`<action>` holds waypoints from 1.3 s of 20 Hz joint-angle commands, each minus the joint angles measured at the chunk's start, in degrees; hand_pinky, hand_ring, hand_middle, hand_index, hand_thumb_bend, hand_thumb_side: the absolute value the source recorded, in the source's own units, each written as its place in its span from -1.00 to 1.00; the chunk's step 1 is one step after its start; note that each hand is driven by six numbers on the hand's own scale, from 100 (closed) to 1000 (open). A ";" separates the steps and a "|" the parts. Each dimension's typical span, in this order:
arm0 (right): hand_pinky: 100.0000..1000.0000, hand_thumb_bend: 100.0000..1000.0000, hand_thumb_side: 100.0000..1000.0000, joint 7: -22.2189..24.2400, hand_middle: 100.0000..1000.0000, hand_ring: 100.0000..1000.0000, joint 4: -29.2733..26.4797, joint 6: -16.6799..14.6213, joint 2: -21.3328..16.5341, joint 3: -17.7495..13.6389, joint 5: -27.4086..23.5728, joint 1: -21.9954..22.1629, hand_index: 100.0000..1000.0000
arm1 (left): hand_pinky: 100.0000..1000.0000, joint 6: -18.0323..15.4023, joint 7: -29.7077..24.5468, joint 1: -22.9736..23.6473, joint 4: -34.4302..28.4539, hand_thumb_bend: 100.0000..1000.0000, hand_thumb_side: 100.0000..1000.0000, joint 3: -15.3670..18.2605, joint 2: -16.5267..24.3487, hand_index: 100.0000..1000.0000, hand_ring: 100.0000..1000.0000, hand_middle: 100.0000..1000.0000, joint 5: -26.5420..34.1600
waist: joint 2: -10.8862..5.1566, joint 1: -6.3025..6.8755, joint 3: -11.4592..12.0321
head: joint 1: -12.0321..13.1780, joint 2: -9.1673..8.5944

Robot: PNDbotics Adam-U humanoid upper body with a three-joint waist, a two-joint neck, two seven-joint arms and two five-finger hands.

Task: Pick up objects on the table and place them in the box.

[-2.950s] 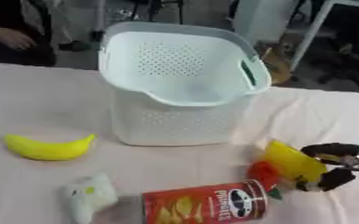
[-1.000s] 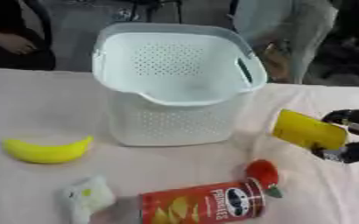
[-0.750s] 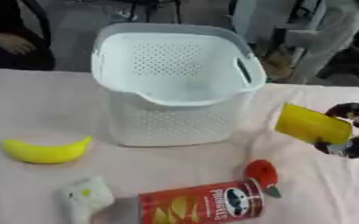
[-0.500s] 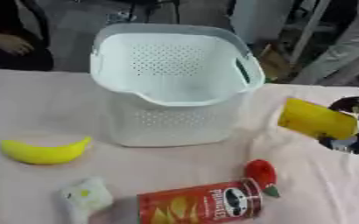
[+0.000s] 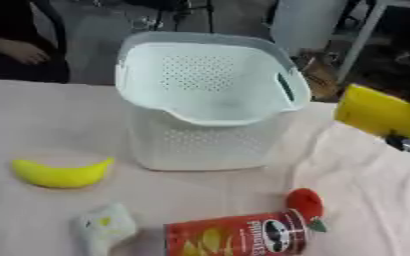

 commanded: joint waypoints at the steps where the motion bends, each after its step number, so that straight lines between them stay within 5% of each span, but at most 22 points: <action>1: 0.89 -1.00 0.48 -0.65 0.72 1.00 -0.84 0.45 -3.48 -1.61 -1.18 -1.87 0.04 | 0.34 -0.08 -0.32 -0.86 -0.69 -1.00 1.00 -0.20 1.78 0.46 0.28 0.31 -0.25 | -1.24 0.01 0.10 | -0.21 -0.67; 11: 0.88 -1.00 0.47 -1.22 0.71 1.00 1.82 1.04 -3.03 -2.25 -2.92 -9.03 -0.02 | 0.33 -0.18 -0.85 -1.06 -0.69 -1.00 1.00 -0.66 2.23 0.47 0.28 0.31 -0.07 | -1.42 -0.96 0.63 | -0.97 -1.25; 26: 0.88 -1.00 0.52 -1.05 0.69 1.00 13.56 -0.83 8.33 -1.71 0.48 -25.83 -0.11 | 0.33 -1.69 -2.38 -4.92 -0.69 -1.00 1.00 -2.30 1.76 0.47 0.29 0.31 1.13 | 0.79 -3.63 7.21 | -5.90 -5.26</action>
